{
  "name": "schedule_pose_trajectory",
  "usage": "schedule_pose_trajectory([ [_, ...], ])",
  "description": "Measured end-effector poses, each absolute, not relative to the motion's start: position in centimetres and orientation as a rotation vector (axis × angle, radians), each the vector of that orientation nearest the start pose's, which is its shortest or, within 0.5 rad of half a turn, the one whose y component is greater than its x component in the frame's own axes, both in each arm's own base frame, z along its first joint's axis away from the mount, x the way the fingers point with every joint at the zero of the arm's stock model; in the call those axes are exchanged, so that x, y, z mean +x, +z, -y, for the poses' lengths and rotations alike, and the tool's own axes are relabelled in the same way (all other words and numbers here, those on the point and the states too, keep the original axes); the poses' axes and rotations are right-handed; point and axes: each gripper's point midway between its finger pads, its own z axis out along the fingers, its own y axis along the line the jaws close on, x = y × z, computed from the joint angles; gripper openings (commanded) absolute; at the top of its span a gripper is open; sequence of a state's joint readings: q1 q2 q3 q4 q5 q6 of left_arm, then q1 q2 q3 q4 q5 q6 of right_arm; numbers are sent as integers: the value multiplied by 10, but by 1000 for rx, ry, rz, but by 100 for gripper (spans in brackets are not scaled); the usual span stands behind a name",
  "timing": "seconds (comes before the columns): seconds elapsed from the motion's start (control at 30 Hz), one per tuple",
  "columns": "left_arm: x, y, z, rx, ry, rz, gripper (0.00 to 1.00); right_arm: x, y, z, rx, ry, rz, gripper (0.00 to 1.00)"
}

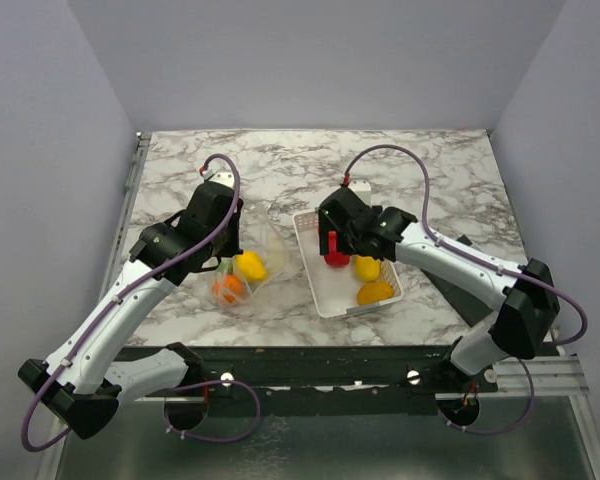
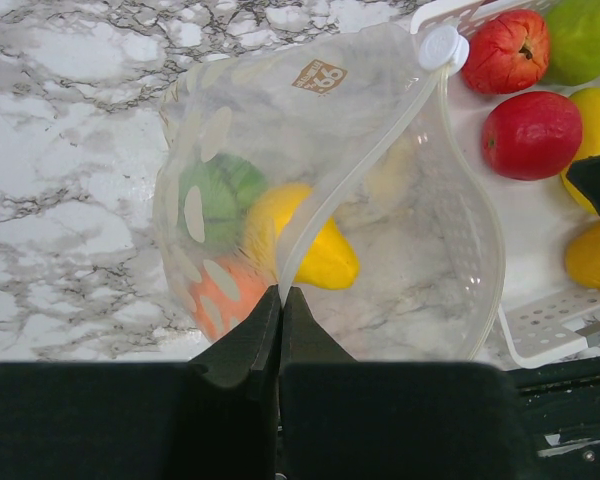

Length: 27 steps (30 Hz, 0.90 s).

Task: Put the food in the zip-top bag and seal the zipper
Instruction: Pick up the fake fruit from the bin.

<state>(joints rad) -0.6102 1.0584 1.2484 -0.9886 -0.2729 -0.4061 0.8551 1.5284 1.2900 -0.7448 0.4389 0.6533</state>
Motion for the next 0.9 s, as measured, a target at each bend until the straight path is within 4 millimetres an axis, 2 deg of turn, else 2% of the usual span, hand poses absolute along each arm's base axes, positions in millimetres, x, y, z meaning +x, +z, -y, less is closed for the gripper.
schedule_pose_trajectory([
  [0.33,235,243,126,110,-179,-2340,0,288,115,-248,-125,30,-2515,100],
  [0.73,236,241,127,115,-178,-2340,0,305,98,-264,-133,1,-2537,100],
  [0.9,236,240,127,119,-177,-2340,0,308,85,-262,-124,-40,-2556,98],
])
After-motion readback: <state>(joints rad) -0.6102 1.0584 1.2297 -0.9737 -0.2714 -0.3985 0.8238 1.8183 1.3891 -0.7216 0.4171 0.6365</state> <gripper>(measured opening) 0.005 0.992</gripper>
